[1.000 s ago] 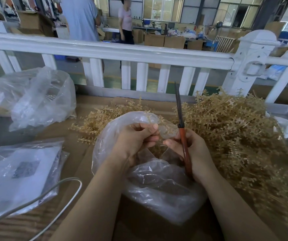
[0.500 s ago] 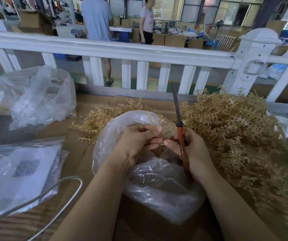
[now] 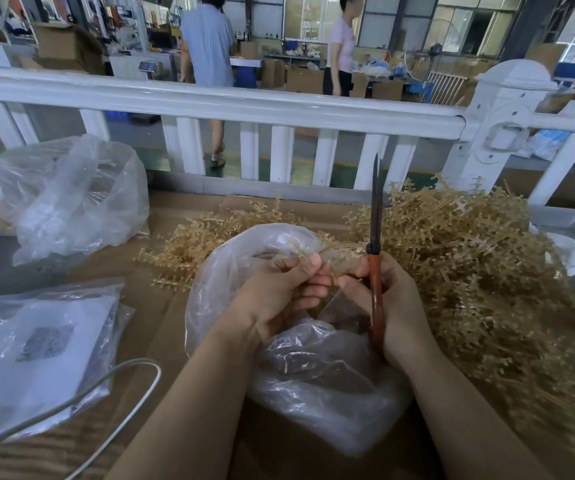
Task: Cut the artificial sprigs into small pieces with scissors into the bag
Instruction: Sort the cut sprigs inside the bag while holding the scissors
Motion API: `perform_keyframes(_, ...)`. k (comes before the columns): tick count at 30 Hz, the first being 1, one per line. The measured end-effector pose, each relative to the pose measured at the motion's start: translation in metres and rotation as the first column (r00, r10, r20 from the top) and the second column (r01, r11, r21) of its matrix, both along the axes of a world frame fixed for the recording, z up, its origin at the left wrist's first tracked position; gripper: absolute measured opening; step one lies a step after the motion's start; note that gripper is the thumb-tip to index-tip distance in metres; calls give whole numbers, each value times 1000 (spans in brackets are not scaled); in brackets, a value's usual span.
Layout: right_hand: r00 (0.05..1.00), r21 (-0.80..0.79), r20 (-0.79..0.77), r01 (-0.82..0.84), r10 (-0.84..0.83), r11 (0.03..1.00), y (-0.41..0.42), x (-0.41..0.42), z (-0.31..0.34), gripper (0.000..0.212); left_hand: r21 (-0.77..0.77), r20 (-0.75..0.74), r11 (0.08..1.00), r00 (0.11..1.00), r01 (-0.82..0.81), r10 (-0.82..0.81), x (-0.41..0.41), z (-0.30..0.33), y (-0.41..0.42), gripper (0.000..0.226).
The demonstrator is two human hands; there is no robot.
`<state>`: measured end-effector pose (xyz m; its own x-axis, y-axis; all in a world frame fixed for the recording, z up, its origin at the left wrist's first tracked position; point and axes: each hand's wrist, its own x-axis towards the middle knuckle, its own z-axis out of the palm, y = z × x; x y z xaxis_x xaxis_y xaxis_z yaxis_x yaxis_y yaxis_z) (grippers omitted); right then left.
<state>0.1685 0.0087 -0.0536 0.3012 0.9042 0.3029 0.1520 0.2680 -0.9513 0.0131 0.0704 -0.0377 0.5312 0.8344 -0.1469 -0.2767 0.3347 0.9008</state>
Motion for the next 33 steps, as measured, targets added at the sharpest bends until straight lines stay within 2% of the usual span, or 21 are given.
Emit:
perform_keyframes(7, 1000, 9, -23, -3, 3, 1000, -2, 0, 2, 36, 89, -4, 995, 999, -52, 53, 1, 0, 0, 18)
perform_keyframes(9, 999, 14, -41, -16, 17, 1000, -3, -1, 4, 28, 118, -15, 991, 998, -56, 58, 1, -1, 0, 18)
perform_keyframes(11, 997, 1, -70, -21, 21, 1000, -3, -1, 5, 21, 177, -44, 982, 997, -59, 68, 1, -1, 0, 19)
perform_keyframes(15, 996, -13, -93, -17, 15, 1000, -2, -1, 4, 21, 317, -106, 946, 989, -64, 103, 2, -3, 0, 21)
perform_keyframes(19, 997, -13, -79, -13, 12, 1000, -1, 3, -2, 37, 248, -80, 968, 995, -36, 58, -1, -2, 0, 23)
perform_keyframes(24, 995, -17, -100, 19, -21, 1000, -3, 0, 0, 30, 168, -25, 983, 996, -80, 85, 0, -2, 0, 49)
perform_keyframes(27, 996, -13, -85, 1, -2, 1000, 0, -1, 0, 37, 148, -8, 986, 997, -79, 81, 0, -3, 0, 36)
perform_keyframes(30, 996, -3, -94, -2, 2, 1000, -1, -2, 1, 29, 65, -18, 998, 1000, -23, 24, 0, -3, 0, 19)
perform_keyframes(33, 994, 15, -102, -21, 22, 1000, -4, -2, 2, 26, 14, -70, 1000, 997, 19, -18, 0, -2, -1, 20)
